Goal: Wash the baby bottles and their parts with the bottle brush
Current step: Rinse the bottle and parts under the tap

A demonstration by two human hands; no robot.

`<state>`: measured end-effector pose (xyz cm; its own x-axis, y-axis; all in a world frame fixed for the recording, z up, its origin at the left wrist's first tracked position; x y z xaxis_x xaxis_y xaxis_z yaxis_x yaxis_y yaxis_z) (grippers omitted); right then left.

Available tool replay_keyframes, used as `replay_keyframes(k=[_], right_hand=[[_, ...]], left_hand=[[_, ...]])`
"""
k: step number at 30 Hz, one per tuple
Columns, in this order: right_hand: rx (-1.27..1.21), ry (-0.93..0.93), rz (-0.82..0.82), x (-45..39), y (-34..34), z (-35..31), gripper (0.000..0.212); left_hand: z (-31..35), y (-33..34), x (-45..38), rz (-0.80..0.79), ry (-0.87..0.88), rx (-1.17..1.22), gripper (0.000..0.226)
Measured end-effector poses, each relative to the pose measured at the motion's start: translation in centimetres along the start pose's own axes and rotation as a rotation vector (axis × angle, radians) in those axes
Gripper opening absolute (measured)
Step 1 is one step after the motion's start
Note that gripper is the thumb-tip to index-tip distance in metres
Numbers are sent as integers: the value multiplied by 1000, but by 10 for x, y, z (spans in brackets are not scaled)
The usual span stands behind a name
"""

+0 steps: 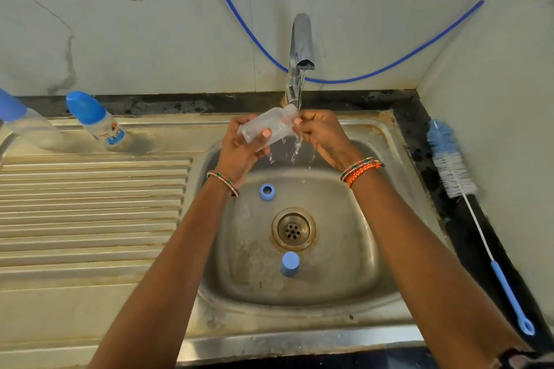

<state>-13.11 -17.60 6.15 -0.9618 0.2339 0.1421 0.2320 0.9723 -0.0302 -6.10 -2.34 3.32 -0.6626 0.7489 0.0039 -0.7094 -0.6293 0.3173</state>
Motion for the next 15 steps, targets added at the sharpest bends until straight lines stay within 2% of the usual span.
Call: replay_keyframes(k=[2,4,5,7,10,13,15], right_hand=[[-11,44,-10,2,-1,-3,23],[-74,78,-60,4,0,-6,14],[-109,93,-89,6,1,-8,10],[-93,119,-102,5,4,-8,20],[-66,130,-5,2,7,-6,32],[-181,113,24,1,10,-2,25],[-281,72,-13,1,10,0,20]], left_hand=[[1,-3,0,-29,72,-69,56],[2,-7,1,-54,84,-78,66],[2,-9,1,-61,98,-98,65],[3,-9,2,-87,152,-185,61],[8,-2,3,-133,217,-370,58],[12,0,-1,-123,244,-557,55],[10,-2,-3,-121,169,-474,53]])
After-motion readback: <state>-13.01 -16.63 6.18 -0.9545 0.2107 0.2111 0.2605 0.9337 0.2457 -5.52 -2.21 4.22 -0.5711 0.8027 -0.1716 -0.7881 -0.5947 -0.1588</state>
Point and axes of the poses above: each hand's wrist, its own x-axis away from the middle knuckle, its own y-axis out of the palm, z = x × y, the point moved 1 cm from there along -x, towards the middle knuckle, and after that the axes turned 14 degrees about -z, right-handed, at the moved point
